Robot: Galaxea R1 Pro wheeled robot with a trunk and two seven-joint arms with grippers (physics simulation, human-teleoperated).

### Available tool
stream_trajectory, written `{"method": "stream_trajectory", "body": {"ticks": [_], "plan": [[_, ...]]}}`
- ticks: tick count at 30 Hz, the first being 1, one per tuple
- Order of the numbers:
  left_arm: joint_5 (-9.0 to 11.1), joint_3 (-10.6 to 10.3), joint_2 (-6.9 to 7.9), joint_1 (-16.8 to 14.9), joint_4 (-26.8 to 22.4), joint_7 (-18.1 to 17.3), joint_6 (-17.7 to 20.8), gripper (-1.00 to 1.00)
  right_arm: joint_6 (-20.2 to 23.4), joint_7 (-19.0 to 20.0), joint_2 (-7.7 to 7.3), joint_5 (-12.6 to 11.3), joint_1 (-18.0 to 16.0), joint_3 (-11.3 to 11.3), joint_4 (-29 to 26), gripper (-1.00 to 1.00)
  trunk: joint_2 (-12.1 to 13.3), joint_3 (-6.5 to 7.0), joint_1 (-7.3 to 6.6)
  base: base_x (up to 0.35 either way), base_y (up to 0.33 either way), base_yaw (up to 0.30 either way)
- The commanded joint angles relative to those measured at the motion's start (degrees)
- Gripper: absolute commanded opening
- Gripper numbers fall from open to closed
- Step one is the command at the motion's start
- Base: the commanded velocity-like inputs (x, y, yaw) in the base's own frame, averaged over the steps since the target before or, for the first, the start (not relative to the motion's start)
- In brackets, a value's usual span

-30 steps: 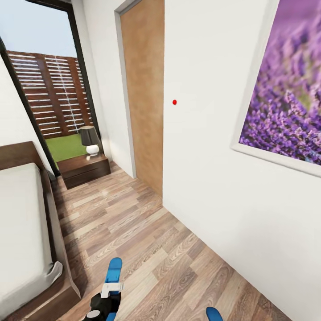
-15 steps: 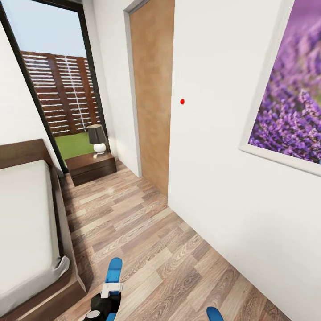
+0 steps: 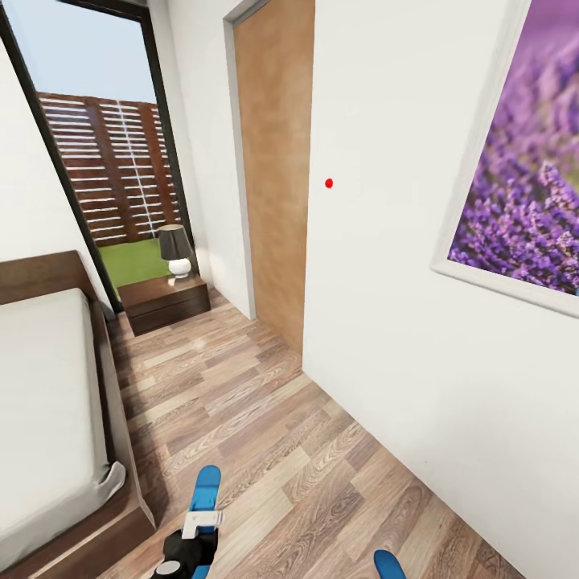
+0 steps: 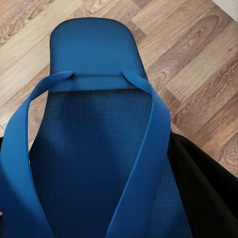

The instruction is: In the bedroom, move the book from the bed onto either nightstand, and place the two sandals side by side next to the bed.

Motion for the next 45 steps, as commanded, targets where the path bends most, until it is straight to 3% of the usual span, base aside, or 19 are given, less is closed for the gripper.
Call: {"method": "stream_trajectory", "body": {"ticks": [1, 36, 40, 45], "plan": [[0.46, -0.51, 0.0, -0.03, 0.04, 0.29, -0.21, -1.0, -0.17, 0.34, 0.01, -0.44, -0.04, -0.14, 0.04, -1.0, -0.12, -0.12, 0.03, 0.0, 0.0, 0.0], [0.59, -0.47, 0.0, 0.18, 0.04, 0.42, 0.54, -1.0, -0.24, 0.34, 0.16, -0.43, -0.48, -0.22, -0.85, -1.0, -0.12, -0.12, 0.03, 0.0, 0.0, 0.0], [0.66, -0.46, 0.05, 0.17, 0.04, 0.48, 2.98, -1.0, -0.24, 0.38, 0.16, -0.42, -1.43, -0.18, -1.74, -1.0, -0.12, -0.12, 0.03, 0.0, 0.0, 0.0], [0.81, -0.15, 0.27, 0.11, -0.02, 0.38, 9.8, -1.0, -0.11, 0.42, 0.23, -0.28, -4.11, -0.15, -3.32, -1.0, -0.12, -0.12, 0.03, 0.0, 0.0, 0.0]]}}
